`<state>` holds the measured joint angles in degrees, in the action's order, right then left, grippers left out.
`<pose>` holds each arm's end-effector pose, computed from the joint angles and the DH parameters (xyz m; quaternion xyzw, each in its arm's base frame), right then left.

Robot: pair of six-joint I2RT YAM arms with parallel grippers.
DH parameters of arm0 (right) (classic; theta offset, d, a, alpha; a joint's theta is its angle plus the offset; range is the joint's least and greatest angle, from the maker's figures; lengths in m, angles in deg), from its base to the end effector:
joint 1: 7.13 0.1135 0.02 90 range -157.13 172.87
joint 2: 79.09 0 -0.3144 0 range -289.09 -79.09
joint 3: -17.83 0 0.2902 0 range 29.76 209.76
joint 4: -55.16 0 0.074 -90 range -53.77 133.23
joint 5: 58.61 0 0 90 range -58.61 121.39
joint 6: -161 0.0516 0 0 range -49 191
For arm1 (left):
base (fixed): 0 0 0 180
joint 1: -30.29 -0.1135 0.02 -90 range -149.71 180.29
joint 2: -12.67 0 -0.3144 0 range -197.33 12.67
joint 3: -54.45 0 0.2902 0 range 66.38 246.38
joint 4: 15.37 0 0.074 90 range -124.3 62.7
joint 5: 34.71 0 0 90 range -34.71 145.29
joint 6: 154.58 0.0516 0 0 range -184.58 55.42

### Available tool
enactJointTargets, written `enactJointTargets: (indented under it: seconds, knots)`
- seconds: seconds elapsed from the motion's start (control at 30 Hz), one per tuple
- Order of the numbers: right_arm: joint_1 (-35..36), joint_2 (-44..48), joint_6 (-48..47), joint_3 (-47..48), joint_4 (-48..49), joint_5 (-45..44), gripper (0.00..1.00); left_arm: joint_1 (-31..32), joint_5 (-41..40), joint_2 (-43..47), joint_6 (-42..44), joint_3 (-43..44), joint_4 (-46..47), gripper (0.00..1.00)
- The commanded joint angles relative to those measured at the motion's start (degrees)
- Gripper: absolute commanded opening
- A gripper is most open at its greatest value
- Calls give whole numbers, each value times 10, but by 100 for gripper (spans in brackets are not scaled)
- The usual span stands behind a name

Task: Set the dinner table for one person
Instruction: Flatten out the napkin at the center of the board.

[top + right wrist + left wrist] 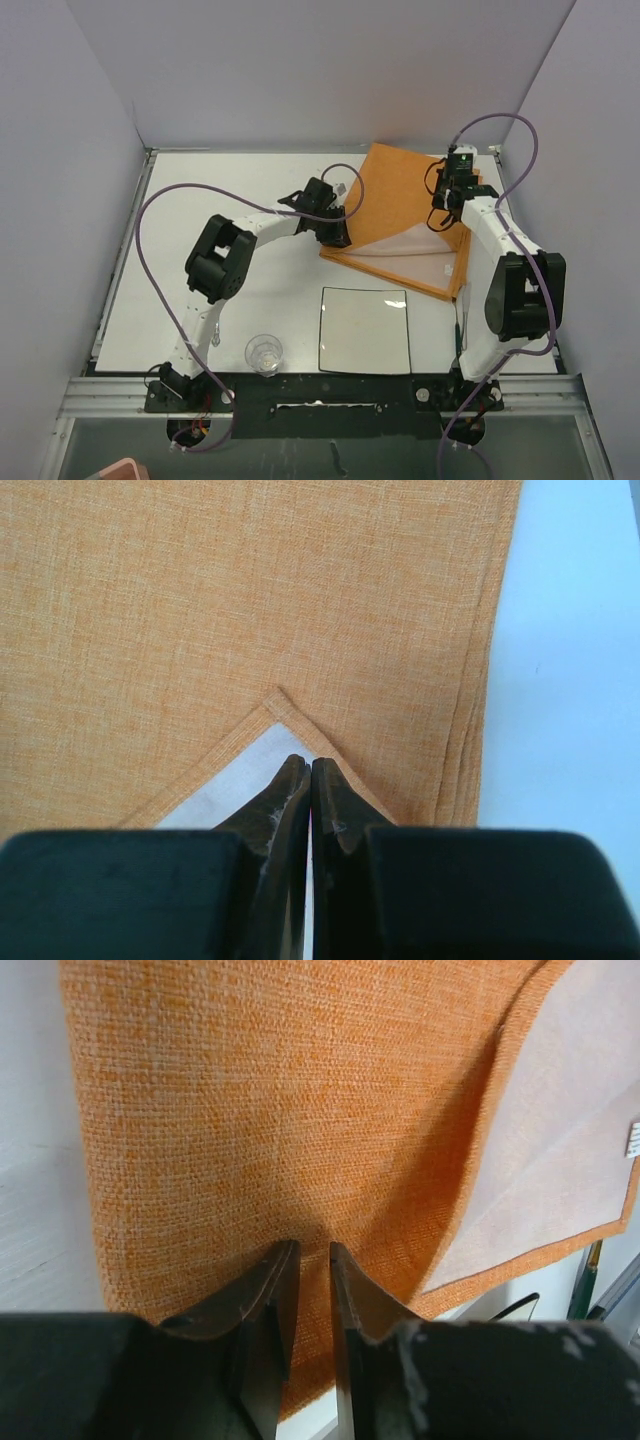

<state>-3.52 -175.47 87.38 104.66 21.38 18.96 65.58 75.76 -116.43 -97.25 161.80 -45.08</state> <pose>0.4314 0.0161 0.2924 0.1441 0.9024 -0.0296 0.4051 0.4500 -0.3406 0.1543 0.0799 0.9274 -0.3206 0.1756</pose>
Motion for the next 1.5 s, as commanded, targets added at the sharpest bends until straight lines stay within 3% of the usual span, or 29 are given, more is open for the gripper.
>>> enactJointTargets:
  seconds: [0.0,0.37,0.53,0.67,0.77,0.97,1.13,1.37,1.4,1.47]
  knots:
    - [11,20,18,23,7,-8,0,12,30,-26,-24,27,32,18]
    - [23,-4,40,31,-39,-9,1,3,-39,1,32,-39,-37,11]
    - [32,-77,67,72,-118,-37,36,-6,-57,25,54,-52,-41,11]
    - [32,-105,69,82,-126,-48,55,-7,-59,35,54,-54,-37,11]
    - [32,-131,70,103,-151,-58,59,-8,-59,39,56,-51,-36,10]
    - [36,-158,79,105,-168,-66,57,-15,-57,44,59,-56,-33,10]
    - [36,-177,77,102,-180,-68,47,-22,-51,46,57,-56,-29,10]
    - [37,-192,77,98,-188,-74,48,-28,-44,48,55,-52,-25,10]
    - [36,-194,74,99,-190,-72,41,-30,-43,49,54,-53,-25,10]
    - [38,-197,72,101,-194,-70,3,-33,-40,51,52,-56,-22,10]
